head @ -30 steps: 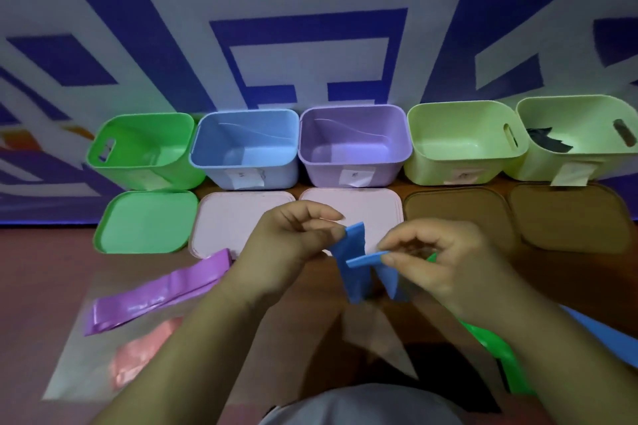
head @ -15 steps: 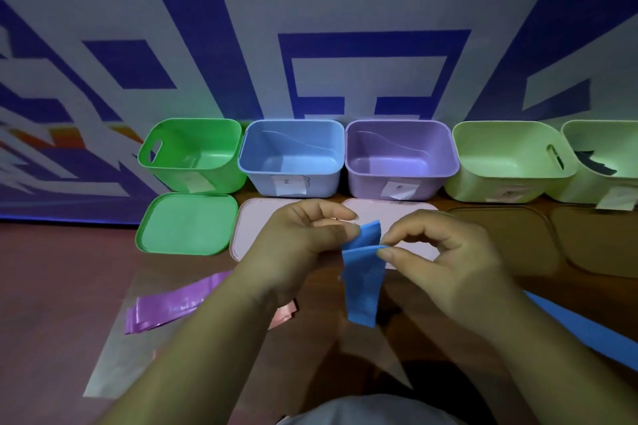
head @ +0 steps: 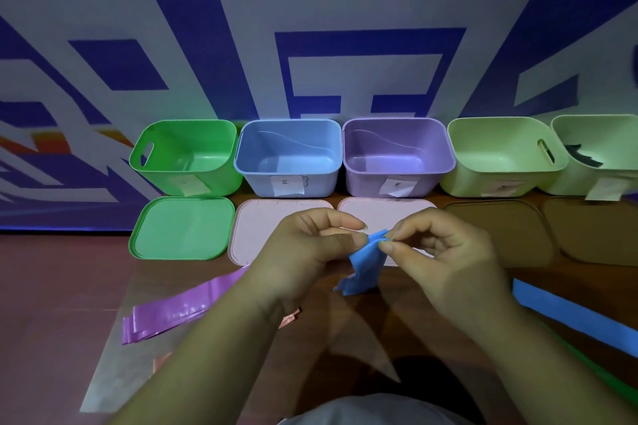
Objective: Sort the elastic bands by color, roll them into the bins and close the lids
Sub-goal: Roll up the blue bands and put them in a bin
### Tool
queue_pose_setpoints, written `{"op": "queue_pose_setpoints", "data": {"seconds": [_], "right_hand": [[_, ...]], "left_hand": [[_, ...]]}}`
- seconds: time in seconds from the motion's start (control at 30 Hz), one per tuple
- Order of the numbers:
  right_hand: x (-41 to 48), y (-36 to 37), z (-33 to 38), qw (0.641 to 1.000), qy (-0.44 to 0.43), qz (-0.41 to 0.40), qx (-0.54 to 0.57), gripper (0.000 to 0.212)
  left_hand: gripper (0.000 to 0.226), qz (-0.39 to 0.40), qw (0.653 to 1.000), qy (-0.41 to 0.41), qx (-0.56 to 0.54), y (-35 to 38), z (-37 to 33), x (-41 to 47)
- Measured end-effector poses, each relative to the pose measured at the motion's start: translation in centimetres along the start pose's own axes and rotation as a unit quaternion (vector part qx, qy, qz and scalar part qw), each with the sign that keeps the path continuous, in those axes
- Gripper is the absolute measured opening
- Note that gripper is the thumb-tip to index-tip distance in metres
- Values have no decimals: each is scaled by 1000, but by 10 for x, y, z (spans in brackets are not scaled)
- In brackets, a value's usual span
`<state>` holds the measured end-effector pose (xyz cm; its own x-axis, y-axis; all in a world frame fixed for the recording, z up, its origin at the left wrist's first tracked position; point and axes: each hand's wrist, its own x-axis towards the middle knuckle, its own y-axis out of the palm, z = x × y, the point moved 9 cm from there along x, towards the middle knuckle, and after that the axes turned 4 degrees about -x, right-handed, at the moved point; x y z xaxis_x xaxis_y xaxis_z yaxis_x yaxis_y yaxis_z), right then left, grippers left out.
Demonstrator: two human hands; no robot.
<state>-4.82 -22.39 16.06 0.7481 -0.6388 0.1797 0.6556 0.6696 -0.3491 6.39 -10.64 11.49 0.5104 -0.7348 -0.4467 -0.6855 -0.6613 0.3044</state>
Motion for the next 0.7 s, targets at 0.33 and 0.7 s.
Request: {"op": "queue_pose_setpoints", "data": {"seconds": [0.33, 0.7], "right_hand": [[-2, -12, -7, 999, -19, -45, 23, 21], [-11, -54, -72, 986, 145, -42, 73, 25]], "left_hand": [[17, 18, 999, 41, 15, 8, 1, 4], [26, -18, 981, 144, 131, 50, 24, 32]]}}
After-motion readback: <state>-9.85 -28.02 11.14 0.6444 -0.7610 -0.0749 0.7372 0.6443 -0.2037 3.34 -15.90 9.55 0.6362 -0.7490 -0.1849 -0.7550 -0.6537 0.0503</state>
